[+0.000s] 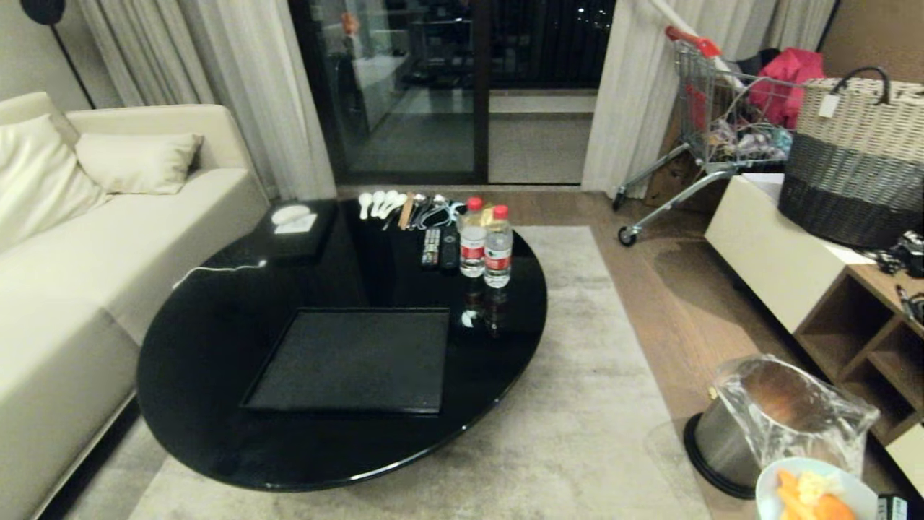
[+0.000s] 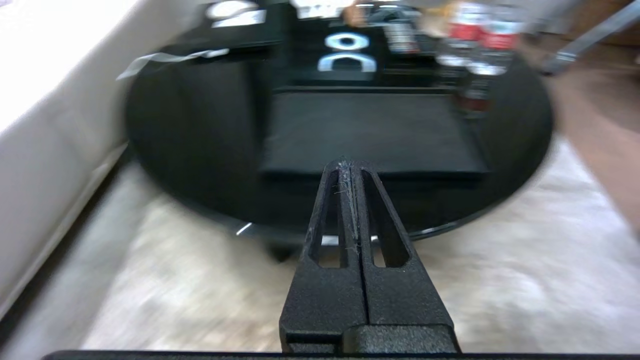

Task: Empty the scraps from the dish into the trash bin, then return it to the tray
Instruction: Move the bowl over the trash can

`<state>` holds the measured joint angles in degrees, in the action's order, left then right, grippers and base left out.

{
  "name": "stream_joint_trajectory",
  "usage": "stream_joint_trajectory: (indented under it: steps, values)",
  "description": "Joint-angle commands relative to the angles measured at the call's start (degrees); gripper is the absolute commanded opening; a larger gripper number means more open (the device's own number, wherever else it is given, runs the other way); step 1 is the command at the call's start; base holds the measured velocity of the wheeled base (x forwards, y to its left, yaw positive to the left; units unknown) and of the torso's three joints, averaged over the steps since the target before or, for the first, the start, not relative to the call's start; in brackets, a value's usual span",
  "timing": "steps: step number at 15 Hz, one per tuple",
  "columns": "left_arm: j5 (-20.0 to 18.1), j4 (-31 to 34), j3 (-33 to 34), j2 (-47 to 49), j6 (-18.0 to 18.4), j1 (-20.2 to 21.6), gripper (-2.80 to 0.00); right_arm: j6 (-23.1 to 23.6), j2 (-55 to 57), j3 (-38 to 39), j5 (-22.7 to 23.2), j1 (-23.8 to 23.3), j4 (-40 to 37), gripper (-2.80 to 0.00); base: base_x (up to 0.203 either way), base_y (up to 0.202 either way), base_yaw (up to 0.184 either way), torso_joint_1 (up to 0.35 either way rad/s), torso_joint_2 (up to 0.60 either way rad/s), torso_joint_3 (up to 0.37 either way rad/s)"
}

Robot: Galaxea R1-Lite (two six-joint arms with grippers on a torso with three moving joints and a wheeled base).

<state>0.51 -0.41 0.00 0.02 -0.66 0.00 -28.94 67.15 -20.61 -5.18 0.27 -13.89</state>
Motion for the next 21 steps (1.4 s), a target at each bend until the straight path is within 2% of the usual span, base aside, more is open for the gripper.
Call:
stream_joint_trajectory:
  steps: [1,21]
  values:
    - [0.0,0.0,0.0,0.0,0.0,0.0,-2.80,-0.2,0.4,-0.1,0.0,-0.1,0.2,-2.80,0.003,0.009,-0.165,0.002,0.00,0.002]
    - [0.0,0.0,0.0,0.0,0.0,0.0,-2.80,0.5,-0.3,-0.3,-0.4,-1.6,0.4,-2.80,0.000,0.010,-0.159,0.003,0.00,0.003]
